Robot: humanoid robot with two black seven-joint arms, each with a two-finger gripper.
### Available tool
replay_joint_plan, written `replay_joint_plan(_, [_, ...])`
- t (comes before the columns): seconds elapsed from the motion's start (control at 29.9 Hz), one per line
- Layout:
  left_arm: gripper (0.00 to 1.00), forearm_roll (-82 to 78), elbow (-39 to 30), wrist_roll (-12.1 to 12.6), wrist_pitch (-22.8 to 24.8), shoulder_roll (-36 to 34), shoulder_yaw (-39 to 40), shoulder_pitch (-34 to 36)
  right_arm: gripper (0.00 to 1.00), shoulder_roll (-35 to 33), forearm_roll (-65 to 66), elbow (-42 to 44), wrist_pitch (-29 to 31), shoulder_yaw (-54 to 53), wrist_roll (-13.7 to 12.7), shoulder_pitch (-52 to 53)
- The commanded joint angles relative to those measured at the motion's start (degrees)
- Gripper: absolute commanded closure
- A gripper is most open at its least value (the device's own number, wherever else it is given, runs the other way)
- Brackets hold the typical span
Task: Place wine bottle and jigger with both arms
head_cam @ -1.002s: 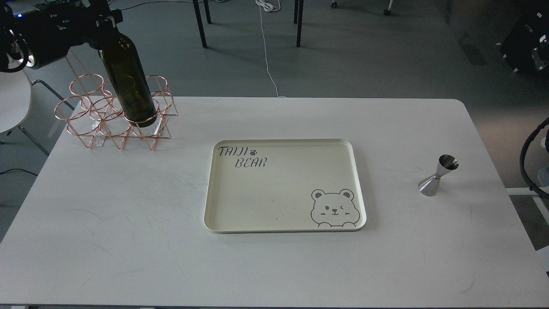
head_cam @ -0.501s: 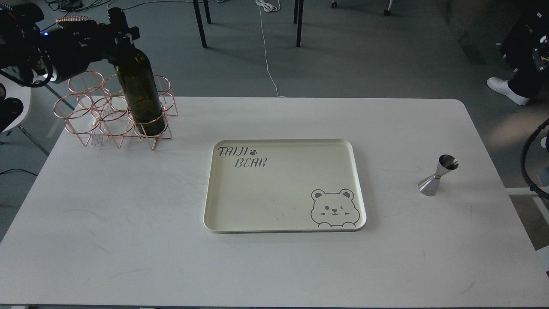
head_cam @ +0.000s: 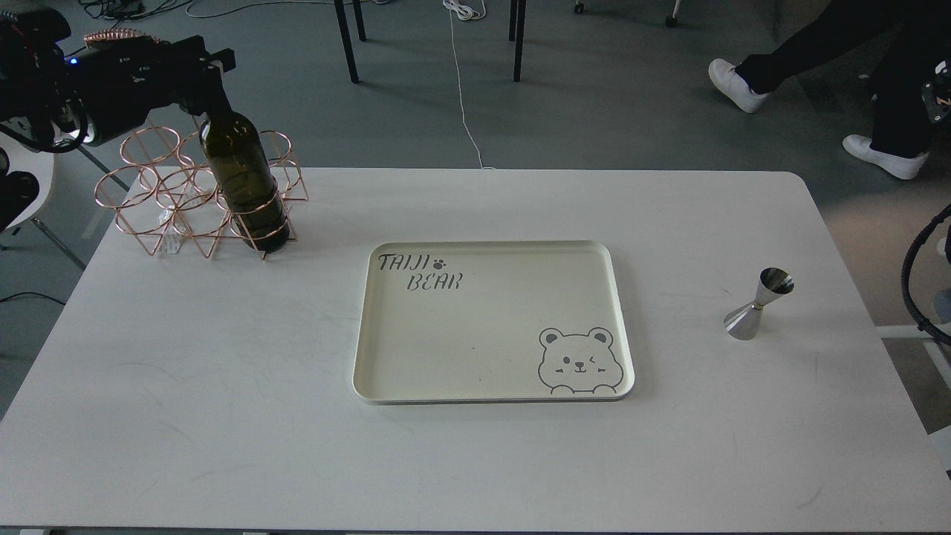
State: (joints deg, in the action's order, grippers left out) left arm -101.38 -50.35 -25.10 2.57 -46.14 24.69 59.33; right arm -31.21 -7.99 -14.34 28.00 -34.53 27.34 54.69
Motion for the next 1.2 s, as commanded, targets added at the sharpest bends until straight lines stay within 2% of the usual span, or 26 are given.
replay_joint_plan(0.0, [0.26,1.9,0.0,0.1,0.1,-0.1,-0.1,0.0,0.03,-0.1,0.0,0.0,0.0,0.1,0.0,0.0])
replay_joint_plan(0.13, [0.15,5.7,0.0,-0.4,0.1,-0.5,0.4,0.3,0.04,-0.2,0.0,0.0,0.0,0.1,0.0,0.0])
replay_joint_plan(0.2, [0.05,12.0,0.0,-0.6,0.1,-1.1,1.1,0.5,0.03,-0.4,0.0,0.1,0.0,0.1,0.0,0.0])
replay_joint_plan(0.27, [0.03,21.0,-0.1,-0.6,0.2,-2.2,1.3,0.8,0.02,-0.4,0.0,0.0,0.0,0.1,0.0,-0.1])
replay_joint_plan(0.43, [0.02,44.8,-0.1,-0.6,0.7,-5.4,1.1,1.1,0.02,-0.5,0.0,-0.1,0.0,0.0,0.0,-0.3])
replay_joint_plan(0.57, [0.02,56.9,-0.1,-0.6,0.9,-8.2,1.2,1.0,0.02,-0.8,0.0,0.5,0.0,0.0,-0.2,-0.5])
replay_joint_plan(0.77, [0.02,79.8,0.1,-0.4,8.1,-11.2,1.2,-1.3,0.01,-1.4,0.0,0.6,0.0,-0.5,0.3,-2.1])
replay_joint_plan(0.97, [0.02,99.6,3.7,-0.4,10.1,-10.3,1.0,-3.6,0.01,-1.4,-0.2,0.6,0.0,-1.2,0.5,-4.7])
replay_joint_plan(1.17, [0.02,112.7,9.4,-0.4,17.3,-4.8,1.3,-8.8,0.01,-1.4,-2.3,0.5,0.0,-5.4,0.2,-7.8])
